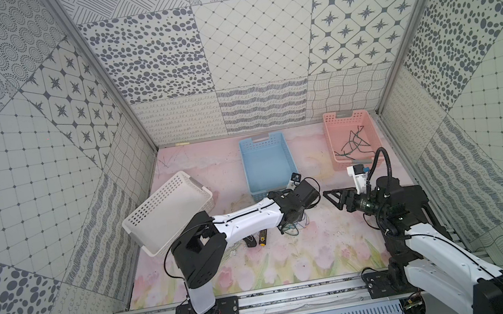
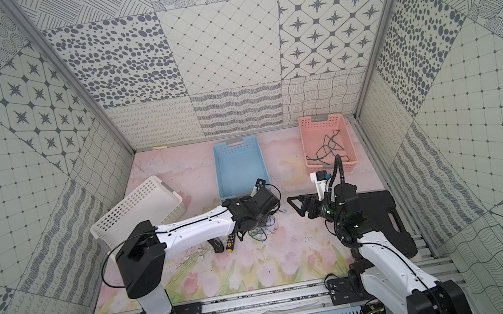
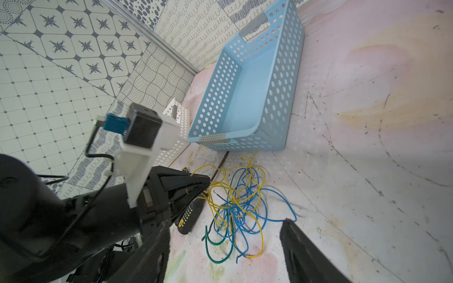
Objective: Untangle and sort cables by color
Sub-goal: Untie the cable.
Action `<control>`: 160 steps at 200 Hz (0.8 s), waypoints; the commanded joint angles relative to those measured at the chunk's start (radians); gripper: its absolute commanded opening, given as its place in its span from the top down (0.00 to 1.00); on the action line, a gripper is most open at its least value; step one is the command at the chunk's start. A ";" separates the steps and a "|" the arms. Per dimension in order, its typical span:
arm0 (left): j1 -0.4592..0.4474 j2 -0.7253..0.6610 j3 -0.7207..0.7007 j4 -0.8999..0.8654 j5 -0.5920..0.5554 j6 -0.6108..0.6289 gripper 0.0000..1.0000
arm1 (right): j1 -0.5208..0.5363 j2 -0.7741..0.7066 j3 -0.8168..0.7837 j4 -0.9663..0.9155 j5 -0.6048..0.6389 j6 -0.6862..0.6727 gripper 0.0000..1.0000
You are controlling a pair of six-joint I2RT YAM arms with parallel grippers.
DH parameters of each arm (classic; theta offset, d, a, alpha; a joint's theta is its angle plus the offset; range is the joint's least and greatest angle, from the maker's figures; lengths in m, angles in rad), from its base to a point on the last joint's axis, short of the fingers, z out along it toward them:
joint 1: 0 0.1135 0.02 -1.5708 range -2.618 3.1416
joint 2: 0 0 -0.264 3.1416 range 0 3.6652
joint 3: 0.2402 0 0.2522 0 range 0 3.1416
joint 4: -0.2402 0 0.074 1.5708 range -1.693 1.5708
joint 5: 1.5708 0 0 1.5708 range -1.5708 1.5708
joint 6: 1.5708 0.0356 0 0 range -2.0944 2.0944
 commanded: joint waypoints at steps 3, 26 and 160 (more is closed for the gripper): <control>0.007 -0.227 -0.145 0.224 0.181 0.074 1.00 | 0.066 0.028 0.004 0.083 -0.025 -0.034 0.25; 0.021 -0.326 -0.187 0.276 0.341 0.071 1.00 | 0.196 0.056 0.025 0.097 0.033 -0.103 0.19; 0.142 -0.409 0.146 0.207 1.004 0.095 1.00 | 0.326 0.436 0.143 0.150 0.313 -0.101 0.20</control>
